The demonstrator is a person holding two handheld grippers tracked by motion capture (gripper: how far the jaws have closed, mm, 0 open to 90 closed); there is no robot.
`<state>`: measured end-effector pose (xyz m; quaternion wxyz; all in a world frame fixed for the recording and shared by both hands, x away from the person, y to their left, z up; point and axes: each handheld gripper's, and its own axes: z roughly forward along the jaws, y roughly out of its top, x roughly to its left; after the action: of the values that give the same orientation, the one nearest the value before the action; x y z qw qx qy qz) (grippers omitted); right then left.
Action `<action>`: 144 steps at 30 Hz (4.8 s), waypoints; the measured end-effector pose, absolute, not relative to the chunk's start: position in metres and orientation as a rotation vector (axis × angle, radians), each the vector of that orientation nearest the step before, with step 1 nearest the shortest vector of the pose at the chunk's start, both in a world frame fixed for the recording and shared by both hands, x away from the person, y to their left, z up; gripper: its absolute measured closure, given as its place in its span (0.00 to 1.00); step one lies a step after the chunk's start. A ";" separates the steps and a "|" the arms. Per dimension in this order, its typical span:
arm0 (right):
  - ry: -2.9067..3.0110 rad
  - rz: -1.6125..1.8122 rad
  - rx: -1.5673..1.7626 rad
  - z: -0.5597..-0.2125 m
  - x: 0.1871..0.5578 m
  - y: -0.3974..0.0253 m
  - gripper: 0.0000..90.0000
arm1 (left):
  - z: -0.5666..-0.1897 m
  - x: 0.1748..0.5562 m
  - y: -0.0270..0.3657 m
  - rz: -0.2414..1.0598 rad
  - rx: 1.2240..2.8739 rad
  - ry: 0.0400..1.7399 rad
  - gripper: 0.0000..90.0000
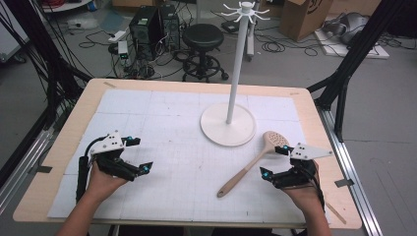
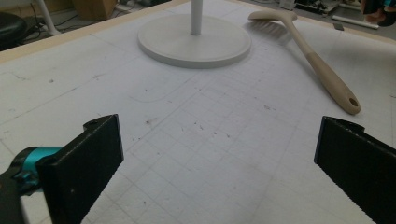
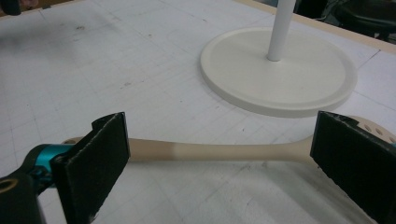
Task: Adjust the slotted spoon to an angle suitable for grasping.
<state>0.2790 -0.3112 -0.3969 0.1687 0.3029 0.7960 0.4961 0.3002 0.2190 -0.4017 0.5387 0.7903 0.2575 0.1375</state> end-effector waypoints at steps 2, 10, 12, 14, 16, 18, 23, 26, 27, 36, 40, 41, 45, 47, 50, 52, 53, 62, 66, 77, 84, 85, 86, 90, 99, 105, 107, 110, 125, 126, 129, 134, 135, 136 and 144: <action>2.271 1.412 0.858 -0.398 0.280 -0.311 0.04 | -0.402 0.300 0.219 0.331 1.880 0.620 0.02; 2.277 1.391 0.846 -0.398 0.276 -0.309 0.04 | -0.401 0.298 0.220 0.331 1.880 0.614 0.02; 2.279 1.383 0.846 -0.397 0.274 -0.308 0.04 | -0.400 0.299 0.221 0.330 1.872 0.615 0.02; 2.277 1.384 0.844 -0.396 0.272 -0.308 0.04 | -0.401 0.299 0.221 0.326 1.868 0.616 0.02; 2.273 1.383 0.840 -0.395 0.272 -0.308 0.04 | -0.401 0.299 0.221 0.327 1.868 0.616 0.02; 2.272 1.381 0.835 -0.394 0.272 -0.307 0.04 | -0.400 0.299 0.221 0.328 1.867 0.617 0.02; 2.295 1.349 0.816 -0.392 0.275 -0.302 0.04 | -0.399 0.298 0.223 0.321 1.856 0.624 0.02; 2.347 1.311 0.795 -0.389 0.278 -0.296 0.04 | -0.398 0.298 0.224 0.323 1.860 0.622 0.02; 2.373 1.279 0.773 -0.386 0.280 -0.292 0.04 | -0.398 0.297 0.224 0.324 1.861 0.619 0.02; 2.483 1.151 0.660 -0.372 0.291 -0.273 0.09 | -0.398 0.296 0.222 0.322 1.871 0.612 0.02; 2.528 1.087 0.604 -0.366 0.297 -0.267 0.17 | -0.398 0.297 0.222 0.323 1.867 0.612 0.02; 2.535 1.079 0.611 -0.366 0.298 -0.265 0.17 | -0.398 0.297 0.222 0.321 1.867 0.614 0.02; 2.593 0.987 0.554 -0.367 0.304 -0.256 0.17 | -0.398 0.296 0.222 0.324 1.866 0.614 0.02; 2.616 0.943 0.521 -0.366 0.306 -0.251 0.17 | -0.398 0.297 0.222 0.324 1.870 0.610 0.02; 2.643 0.916 0.494 -0.364 0.309 -0.247 0.17 | -0.398 0.297 0.222 0.323 1.871 0.611 0.02; 2.670 0.876 0.479 -0.363 0.311 -0.244 0.17 | -0.398 0.297 0.221 0.328 1.879 0.613 0.02; 2.681 0.852 0.461 -0.363 0.312 -0.241 0.17 | -0.398 0.297 0.221 0.326 1.878 0.614 0.02; 2.822 0.616 0.349 -0.363 0.324 -0.223 0.17 | -0.398 0.297 0.222 0.330 1.880 0.616 0.02; 2.834 0.619 0.336 -0.361 0.327 -0.219 0.17 | -0.398 0.297 0.222 0.332 1.887 0.613 0.02; 2.931 0.496 0.323 -0.386 0.333 -0.211 0.18 | -0.399 0.296 0.220 0.339 1.893 0.610 0.02; 2.959 0.426 0.288 -0.400 0.334 -0.206 0.18 | -0.399 0.296 0.220 0.337 1.893 0.609 0.02; 2.967 0.421 0.290 -0.401 0.334 -0.206 0.18 | -0.399 0.296 0.220 0.337 1.893 0.609 0.02; 2.982 0.401 0.276 -0.402 0.334 -0.206 0.18 | -0.399 0.296 0.220 0.336 1.895 0.611 0.02; 2.998 0.266 0.235 -0.412 0.332 -0.203 0.20 | -0.399 0.297 0.220 0.338 1.898 0.608 0.02; 2.989 0.287 0.224 -0.407 0.334 -0.205 0.43 | -0.400 0.296 0.219 0.334 1.898 0.611 0.02; 2.983 0.261 0.217 -0.407 0.333 -0.203 0.45 | -0.400 0.296 0.219 0.338 1.902 0.609 0.02; 2.986 0.250 0.219 -0.407 0.333 -0.203 0.45 | -0.400 0.296 0.219 0.338 1.903 0.609 0.02; 2.984 0.243 0.216 -0.406 0.332 -0.203 0.46 | -0.400 0.297 0.219 0.337 1.902 0.609 0.02; 2.964 0.210 0.219 -0.403 0.334 -0.199 0.52 | -0.400 0.297 0.219 0.341 1.904 0.613 0.02; 2.966 0.212 0.225 -0.404 0.334 -0.199 0.53 | -0.400 0.297 0.219 0.341 1.905 0.613 0.02; 2.968 0.205 0.240 -0.402 0.334 -0.198 0.54 | -0.400 0.297 0.219 0.340 1.904 0.613 0.02; 2.982 0.191 0.257 -0.400 0.336 -0.196 0.60 | -0.400 0.296 0.219 0.340 1.904 0.613 0.02; 2.977 0.192 0.266 -0.399 0.336 -0.196 0.62 | -0.400 0.296 0.219 0.340 1.904 0.612 0.02; 2.976 0.186 0.262 -0.397 0.337 -0.196 0.63 | -0.400 0.296 0.219 0.340 1.904 0.613 0.02; 2.990 0.200 0.296 -0.393 0.338 -0.198 0.73 | -0.400 0.297 0.218 0.337 1.905 0.613 0.02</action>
<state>0.3381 -0.1976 -0.3927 0.0652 0.0982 0.9908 0.0663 0.2968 0.2184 -0.4002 0.5278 0.7974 0.2564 0.1410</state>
